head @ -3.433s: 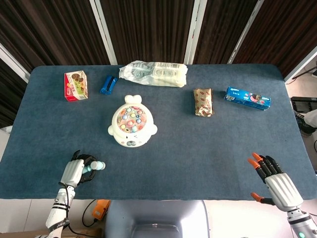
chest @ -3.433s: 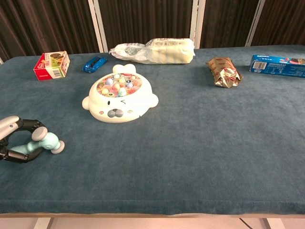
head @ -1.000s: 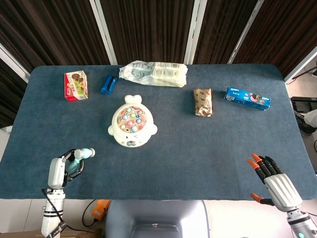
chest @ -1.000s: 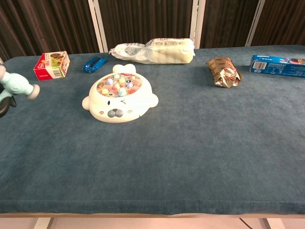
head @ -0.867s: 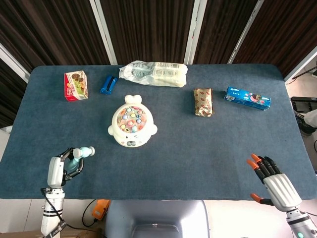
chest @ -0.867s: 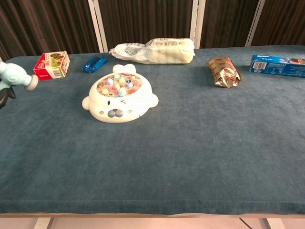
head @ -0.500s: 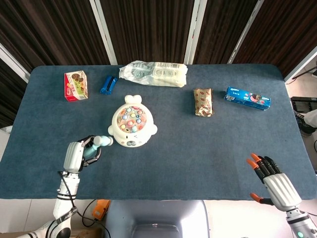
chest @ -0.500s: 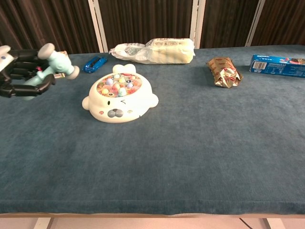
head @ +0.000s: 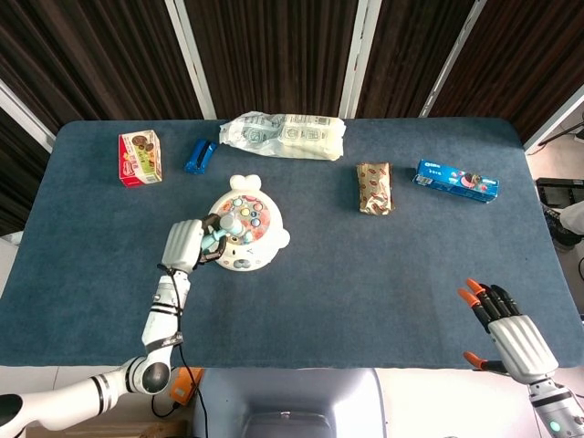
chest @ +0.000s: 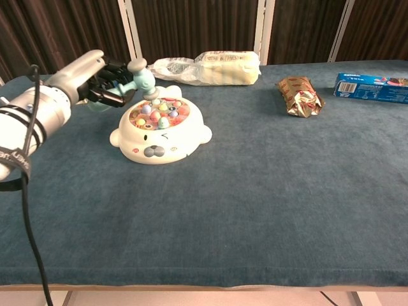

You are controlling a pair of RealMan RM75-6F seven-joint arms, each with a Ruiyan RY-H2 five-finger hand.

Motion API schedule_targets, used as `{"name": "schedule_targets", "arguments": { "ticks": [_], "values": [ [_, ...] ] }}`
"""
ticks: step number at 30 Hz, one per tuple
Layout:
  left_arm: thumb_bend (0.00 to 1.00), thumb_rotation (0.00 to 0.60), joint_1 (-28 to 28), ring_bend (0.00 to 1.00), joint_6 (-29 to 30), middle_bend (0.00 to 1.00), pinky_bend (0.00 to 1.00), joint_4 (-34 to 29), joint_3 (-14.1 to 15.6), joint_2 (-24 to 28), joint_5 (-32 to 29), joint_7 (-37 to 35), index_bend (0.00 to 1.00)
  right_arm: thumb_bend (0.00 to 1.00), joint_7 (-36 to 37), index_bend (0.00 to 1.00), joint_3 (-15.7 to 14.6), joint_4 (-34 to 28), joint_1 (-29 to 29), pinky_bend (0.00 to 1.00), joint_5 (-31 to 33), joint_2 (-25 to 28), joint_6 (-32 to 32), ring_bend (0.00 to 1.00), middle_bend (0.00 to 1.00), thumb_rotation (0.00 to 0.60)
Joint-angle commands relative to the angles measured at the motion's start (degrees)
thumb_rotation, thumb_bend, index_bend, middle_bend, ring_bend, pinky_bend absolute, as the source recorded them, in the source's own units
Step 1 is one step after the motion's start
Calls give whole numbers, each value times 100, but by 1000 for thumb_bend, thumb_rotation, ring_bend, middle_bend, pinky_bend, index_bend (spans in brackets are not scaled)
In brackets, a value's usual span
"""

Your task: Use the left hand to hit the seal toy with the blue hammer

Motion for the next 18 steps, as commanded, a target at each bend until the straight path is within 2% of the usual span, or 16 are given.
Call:
{"name": "schedule_targets", "arguments": {
  "ticks": [1,9,18],
  "values": [
    [827,600,-349,1000,-188,921,1000,441,-162,-299,-409,315,737,204,27,0,-2,2,-2,0,0,13,8,0,0,600],
    [826,600,-658,1000,-307,921,1000,939,-218,-542,-820,499,738,204,180,0,-2,50,-30,0,-13,63,91,0,0,600],
    [826,600,-891,1000,-332,925,1000,1152,-211,-664,-1136,772,741,204,233,0,-20,76,-56,0,-63,80,152,0,0,600]
  ]
}}
